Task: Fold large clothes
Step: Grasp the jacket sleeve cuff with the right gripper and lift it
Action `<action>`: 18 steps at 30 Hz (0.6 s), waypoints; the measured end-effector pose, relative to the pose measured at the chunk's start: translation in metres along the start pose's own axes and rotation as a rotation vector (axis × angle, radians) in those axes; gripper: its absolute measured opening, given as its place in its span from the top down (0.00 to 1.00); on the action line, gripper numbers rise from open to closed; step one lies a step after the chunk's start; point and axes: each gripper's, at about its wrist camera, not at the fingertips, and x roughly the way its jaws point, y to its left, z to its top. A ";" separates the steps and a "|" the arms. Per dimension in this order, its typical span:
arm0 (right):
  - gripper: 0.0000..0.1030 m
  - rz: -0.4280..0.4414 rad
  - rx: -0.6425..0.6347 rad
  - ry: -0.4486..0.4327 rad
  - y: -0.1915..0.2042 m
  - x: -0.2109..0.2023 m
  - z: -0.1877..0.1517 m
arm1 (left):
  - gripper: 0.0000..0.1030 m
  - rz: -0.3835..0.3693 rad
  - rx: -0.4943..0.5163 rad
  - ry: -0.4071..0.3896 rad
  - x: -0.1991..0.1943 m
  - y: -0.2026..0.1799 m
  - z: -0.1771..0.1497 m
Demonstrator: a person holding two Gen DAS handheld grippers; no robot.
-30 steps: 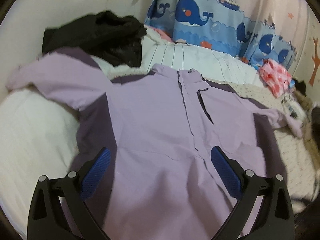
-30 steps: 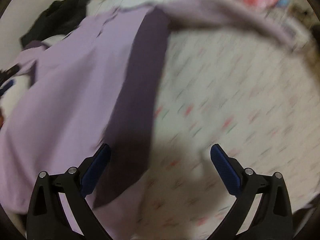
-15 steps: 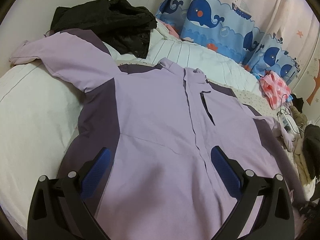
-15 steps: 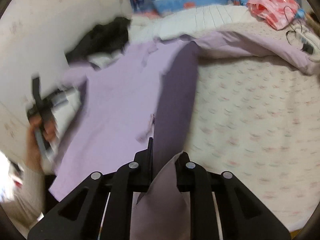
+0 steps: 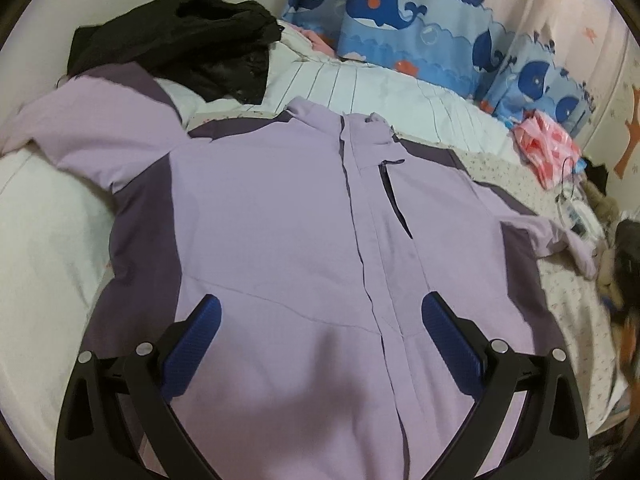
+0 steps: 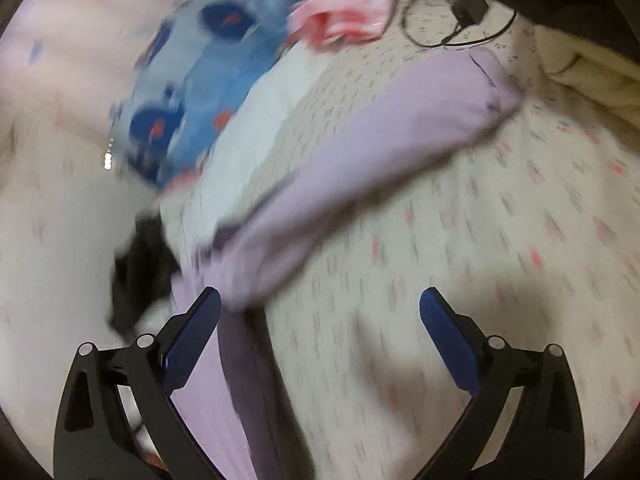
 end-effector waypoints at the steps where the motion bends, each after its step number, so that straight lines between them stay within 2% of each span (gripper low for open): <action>1: 0.07 0.013 0.069 -0.042 -0.008 0.015 0.013 | 0.07 0.002 0.007 -0.003 0.001 -0.001 0.000; 3: 0.07 0.010 0.191 -0.098 -0.029 0.039 0.039 | 0.07 0.010 0.017 -0.008 0.006 -0.003 0.004; 5: 0.07 -0.040 0.321 -0.152 -0.056 0.065 0.058 | 0.07 0.020 0.024 -0.006 0.012 -0.004 0.009; 6: 0.16 -0.062 0.355 -0.192 -0.062 0.075 0.064 | 0.07 0.023 0.028 -0.005 0.015 -0.004 0.012; 7: 0.49 -0.066 0.339 -0.214 -0.063 0.079 0.073 | 0.07 0.028 0.031 -0.005 0.019 -0.004 0.014; 8: 0.66 -0.072 0.304 -0.218 -0.054 0.084 0.079 | 0.07 0.036 0.032 -0.005 0.021 -0.004 0.015; 9: 0.88 -0.061 0.252 -0.224 -0.041 0.089 0.091 | 0.07 0.047 0.027 -0.006 0.025 -0.003 0.016; 11: 0.91 -0.035 0.022 -0.282 0.019 0.075 0.121 | 0.07 0.033 0.001 -0.012 0.027 0.000 0.019; 12: 0.92 0.003 -0.069 -0.310 0.042 0.068 0.132 | 0.07 0.018 -0.016 -0.019 0.026 0.002 0.019; 13: 0.92 0.083 -0.216 -0.370 0.080 0.047 0.140 | 0.07 -0.003 -0.037 -0.024 0.025 0.003 0.018; 15: 0.92 0.124 -0.362 -0.453 0.114 0.025 0.145 | 0.07 -0.047 -0.062 -0.029 0.024 0.004 0.017; 17: 0.92 0.111 -0.413 -0.520 0.116 0.014 0.147 | 0.07 -0.051 -0.052 -0.029 0.025 0.001 0.016; 18: 0.92 0.063 -0.404 -0.534 0.100 0.018 0.146 | 0.07 -0.045 -0.040 -0.025 0.026 -0.002 0.015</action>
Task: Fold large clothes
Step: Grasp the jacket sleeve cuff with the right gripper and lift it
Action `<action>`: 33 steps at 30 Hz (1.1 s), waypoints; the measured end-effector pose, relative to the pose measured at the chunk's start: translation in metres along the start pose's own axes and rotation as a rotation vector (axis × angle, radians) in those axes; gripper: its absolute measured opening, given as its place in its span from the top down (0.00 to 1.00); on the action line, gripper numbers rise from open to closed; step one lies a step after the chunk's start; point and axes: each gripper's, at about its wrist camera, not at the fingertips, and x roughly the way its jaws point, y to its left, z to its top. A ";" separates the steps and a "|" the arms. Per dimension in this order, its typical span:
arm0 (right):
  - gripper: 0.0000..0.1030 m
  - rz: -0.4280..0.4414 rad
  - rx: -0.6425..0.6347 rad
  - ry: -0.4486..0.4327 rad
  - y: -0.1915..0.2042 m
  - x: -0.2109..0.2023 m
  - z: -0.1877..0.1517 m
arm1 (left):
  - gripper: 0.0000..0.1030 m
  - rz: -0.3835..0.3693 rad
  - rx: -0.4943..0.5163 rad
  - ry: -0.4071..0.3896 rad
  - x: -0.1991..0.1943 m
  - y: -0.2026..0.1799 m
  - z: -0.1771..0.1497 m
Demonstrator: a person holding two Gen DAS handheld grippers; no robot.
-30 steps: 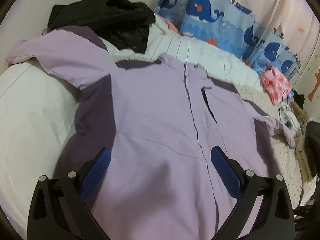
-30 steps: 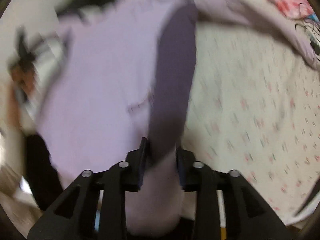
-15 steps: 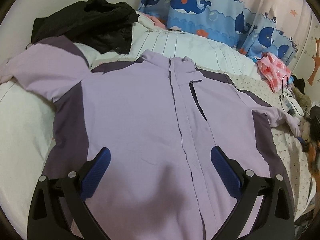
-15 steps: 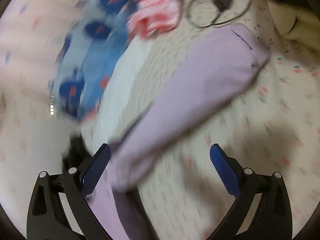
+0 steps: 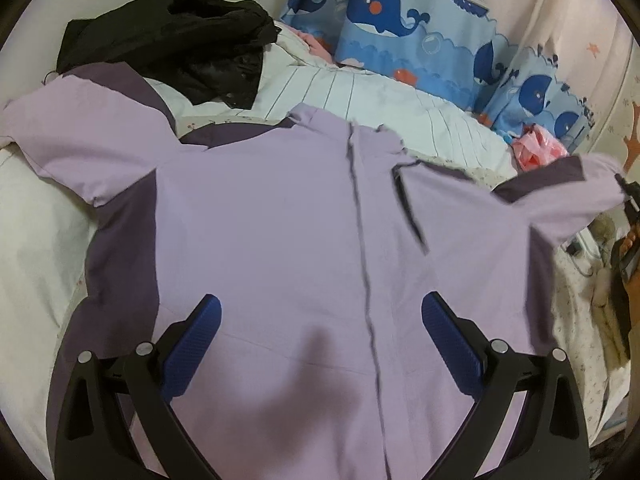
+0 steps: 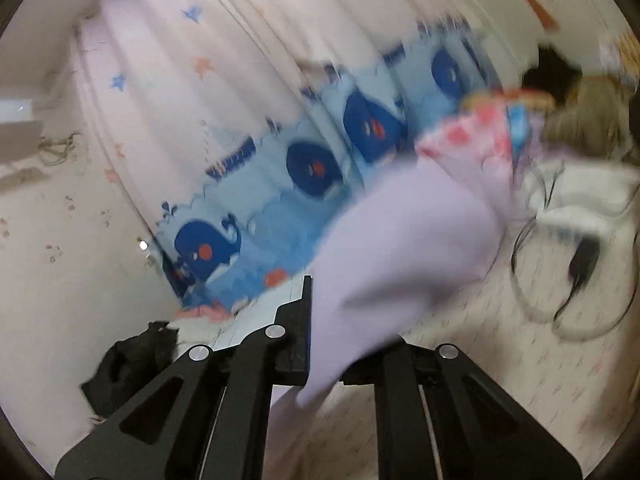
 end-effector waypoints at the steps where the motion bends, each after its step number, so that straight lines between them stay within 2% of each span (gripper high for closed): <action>1: 0.91 -0.049 0.025 0.028 -0.017 0.007 -0.012 | 0.07 0.004 0.014 0.010 0.002 -0.002 -0.001; 4: 0.82 -0.220 0.120 0.253 -0.068 0.027 -0.065 | 0.07 0.016 0.044 0.041 0.008 -0.007 -0.005; 5: 0.79 -0.262 0.194 0.350 -0.092 0.038 -0.087 | 0.07 0.017 0.051 0.051 0.010 -0.008 -0.006; 6: 0.67 -0.266 0.261 0.387 -0.105 0.038 -0.102 | 0.07 0.016 0.056 0.057 0.012 -0.009 -0.007; 7: 0.54 -0.257 0.319 0.395 -0.115 0.036 -0.111 | 0.07 0.017 0.060 0.059 0.012 -0.010 -0.007; 8: 0.51 -0.230 0.362 0.388 -0.122 0.034 -0.116 | 0.07 0.019 0.063 0.058 0.011 -0.010 -0.008; 9: 0.42 -0.220 0.382 0.371 -0.127 0.031 -0.119 | 0.07 0.024 0.066 0.052 0.011 -0.010 -0.008; 10: 0.29 -0.232 0.402 0.342 -0.130 0.031 -0.116 | 0.07 0.029 0.068 0.047 0.010 -0.010 -0.008; 12: 0.17 -0.247 0.449 0.305 -0.136 0.026 -0.118 | 0.07 0.034 0.066 0.039 0.009 -0.010 -0.008; 13: 0.16 -0.271 0.482 0.296 -0.144 0.025 -0.115 | 0.07 0.035 0.062 0.039 0.010 -0.009 -0.007; 15: 0.17 -0.284 0.534 0.268 -0.152 0.030 -0.116 | 0.07 0.037 0.053 0.043 0.012 -0.009 -0.007; 17: 0.36 -0.295 0.562 0.235 -0.158 0.028 -0.118 | 0.07 0.039 0.045 0.045 0.013 -0.008 -0.006; 18: 0.63 -0.305 0.582 0.218 -0.162 0.029 -0.116 | 0.07 0.040 0.044 0.046 0.014 -0.008 -0.006; 19: 0.82 -0.296 0.600 0.195 -0.167 0.023 -0.113 | 0.07 0.042 0.043 0.047 0.014 -0.008 -0.006; 22: 0.87 -0.270 0.542 0.133 -0.149 0.013 -0.099 | 0.07 0.040 0.033 0.043 0.013 -0.005 -0.006; 25: 0.88 -0.247 0.402 0.082 -0.107 0.004 -0.073 | 0.07 0.036 0.011 0.028 0.008 -0.001 -0.006; 27: 0.88 -0.212 0.368 0.057 -0.082 -0.001 -0.061 | 0.07 0.030 -0.008 0.022 0.005 0.004 -0.005; 33: 0.88 -0.055 0.232 0.023 0.031 0.001 -0.027 | 0.07 0.072 -0.017 0.009 -0.002 0.010 -0.005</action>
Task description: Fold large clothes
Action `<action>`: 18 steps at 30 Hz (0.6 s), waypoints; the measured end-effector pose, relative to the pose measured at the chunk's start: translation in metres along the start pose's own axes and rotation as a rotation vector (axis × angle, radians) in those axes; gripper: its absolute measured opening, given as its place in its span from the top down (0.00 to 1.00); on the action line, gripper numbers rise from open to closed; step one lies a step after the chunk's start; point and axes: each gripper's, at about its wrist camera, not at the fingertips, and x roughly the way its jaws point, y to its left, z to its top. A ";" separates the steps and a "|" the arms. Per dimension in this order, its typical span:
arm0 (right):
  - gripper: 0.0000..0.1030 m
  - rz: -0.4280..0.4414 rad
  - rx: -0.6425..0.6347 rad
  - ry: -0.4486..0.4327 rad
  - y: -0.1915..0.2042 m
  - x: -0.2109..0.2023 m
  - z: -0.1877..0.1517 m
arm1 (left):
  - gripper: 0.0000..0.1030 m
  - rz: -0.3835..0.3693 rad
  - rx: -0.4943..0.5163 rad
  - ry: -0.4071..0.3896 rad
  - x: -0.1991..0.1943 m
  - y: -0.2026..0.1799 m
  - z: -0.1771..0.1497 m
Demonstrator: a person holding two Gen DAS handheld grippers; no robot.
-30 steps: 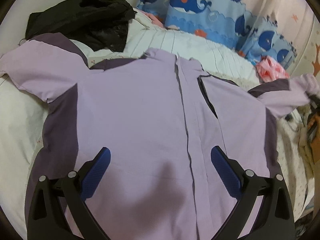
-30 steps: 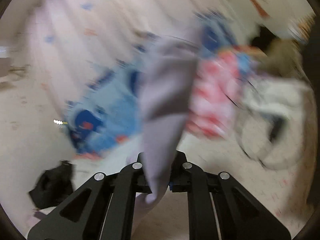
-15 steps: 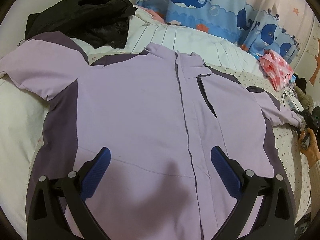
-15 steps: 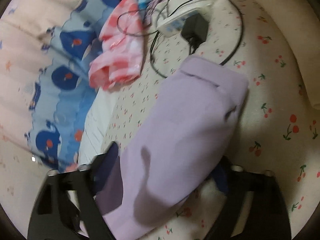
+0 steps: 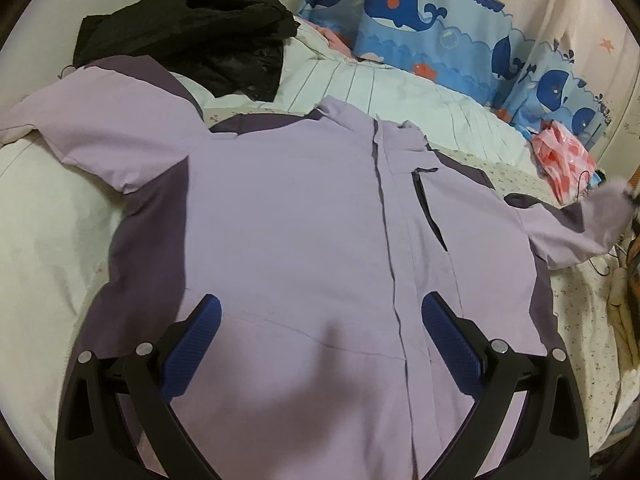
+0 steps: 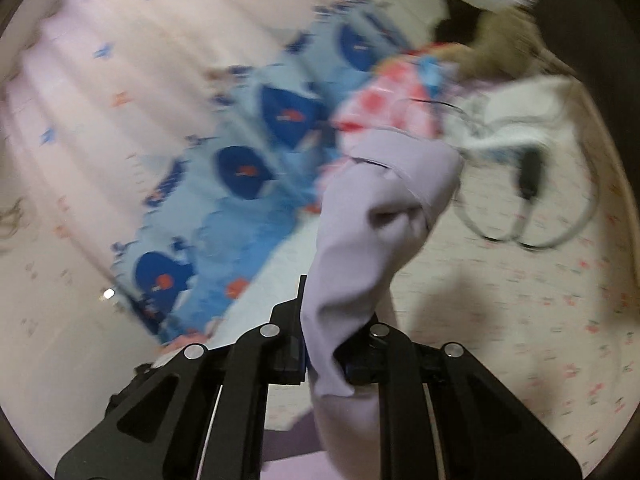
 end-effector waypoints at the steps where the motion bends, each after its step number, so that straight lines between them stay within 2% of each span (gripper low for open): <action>1: 0.88 0.022 -0.019 0.004 0.018 0.000 -0.002 | 0.07 0.009 0.004 -0.007 -0.002 0.000 0.000; 4: 0.88 0.095 -0.096 0.023 0.083 0.004 -0.018 | 0.07 0.037 0.018 -0.038 -0.013 0.002 0.002; 10: 0.88 0.228 -0.253 0.089 0.208 0.019 -0.077 | 0.07 0.019 -0.017 -0.070 -0.034 0.024 0.008; 15: 0.88 0.313 -0.404 0.174 0.298 0.031 -0.158 | 0.07 0.022 -0.105 -0.082 -0.046 0.062 0.013; 18: 0.88 0.357 -0.500 0.247 0.345 0.041 -0.225 | 0.07 0.017 -0.183 -0.091 -0.054 0.091 0.015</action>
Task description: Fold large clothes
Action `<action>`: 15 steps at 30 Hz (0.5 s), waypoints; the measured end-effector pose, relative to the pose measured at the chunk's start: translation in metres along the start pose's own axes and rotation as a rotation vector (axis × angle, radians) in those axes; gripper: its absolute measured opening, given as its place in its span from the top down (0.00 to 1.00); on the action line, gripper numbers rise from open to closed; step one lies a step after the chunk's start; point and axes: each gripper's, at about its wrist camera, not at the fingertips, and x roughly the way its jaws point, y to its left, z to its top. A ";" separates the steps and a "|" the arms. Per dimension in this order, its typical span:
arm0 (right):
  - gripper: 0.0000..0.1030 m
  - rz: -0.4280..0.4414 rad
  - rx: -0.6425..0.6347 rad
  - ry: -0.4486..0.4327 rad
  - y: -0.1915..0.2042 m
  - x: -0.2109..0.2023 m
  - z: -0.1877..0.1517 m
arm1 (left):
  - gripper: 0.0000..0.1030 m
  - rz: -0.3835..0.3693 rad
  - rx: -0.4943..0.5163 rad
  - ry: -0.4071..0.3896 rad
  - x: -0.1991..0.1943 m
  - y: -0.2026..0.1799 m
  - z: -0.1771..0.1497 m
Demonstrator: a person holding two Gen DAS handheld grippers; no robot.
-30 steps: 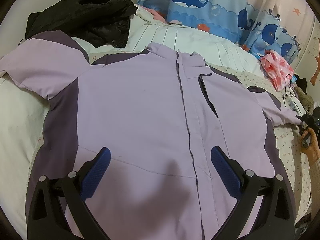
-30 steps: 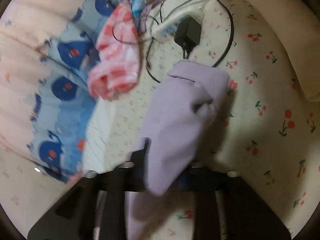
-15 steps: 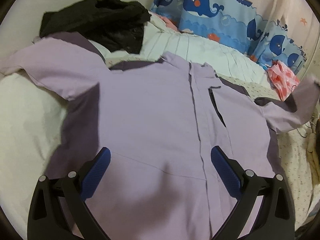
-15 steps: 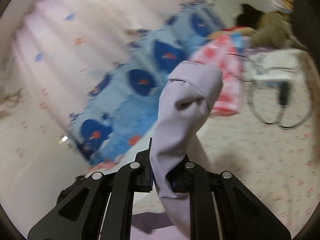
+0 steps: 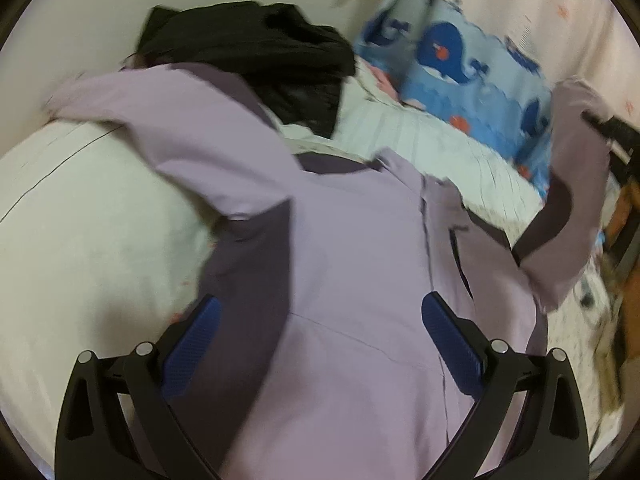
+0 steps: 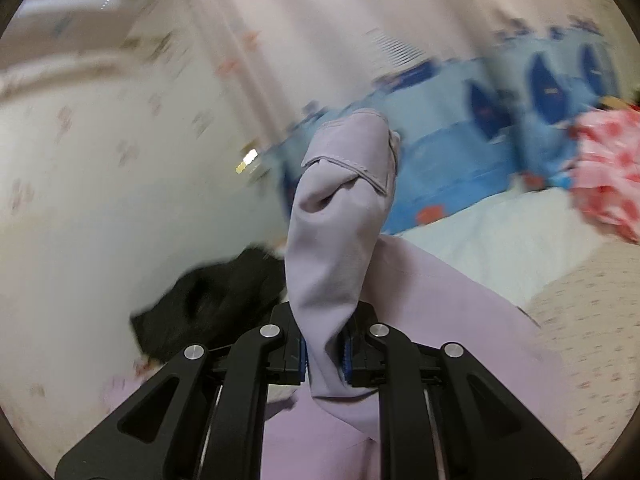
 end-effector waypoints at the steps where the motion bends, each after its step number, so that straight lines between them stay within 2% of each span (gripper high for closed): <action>1: 0.88 0.016 -0.044 0.044 0.025 0.020 -0.020 | 0.07 0.002 -0.023 -0.004 -0.003 0.008 0.002; 3: 0.88 0.021 -0.126 0.115 0.062 0.048 -0.056 | 0.07 0.009 -0.062 -0.019 -0.008 0.026 0.006; 6: 0.88 0.017 -0.260 0.271 0.105 0.096 -0.132 | 0.07 0.021 -0.108 -0.033 -0.014 0.048 0.010; 7: 0.87 0.018 -0.296 0.366 0.117 0.118 -0.165 | 0.07 0.021 -0.122 -0.035 -0.015 0.054 0.011; 8: 0.85 0.010 -0.318 0.434 0.123 0.133 -0.189 | 0.07 0.018 -0.142 -0.037 -0.017 0.062 0.012; 10: 0.72 -0.005 -0.341 0.585 0.132 0.163 -0.237 | 0.07 0.014 -0.168 -0.036 -0.018 0.073 0.012; 12: 0.66 -0.015 -0.337 0.622 0.135 0.172 -0.261 | 0.07 0.008 -0.195 -0.036 -0.020 0.084 0.012; 14: 0.54 -0.002 -0.308 0.583 0.142 0.170 -0.263 | 0.07 0.001 -0.215 -0.035 -0.020 0.091 0.013; 15: 0.51 0.011 -0.283 0.555 0.147 0.168 -0.259 | 0.07 0.000 -0.220 -0.034 -0.020 0.093 0.013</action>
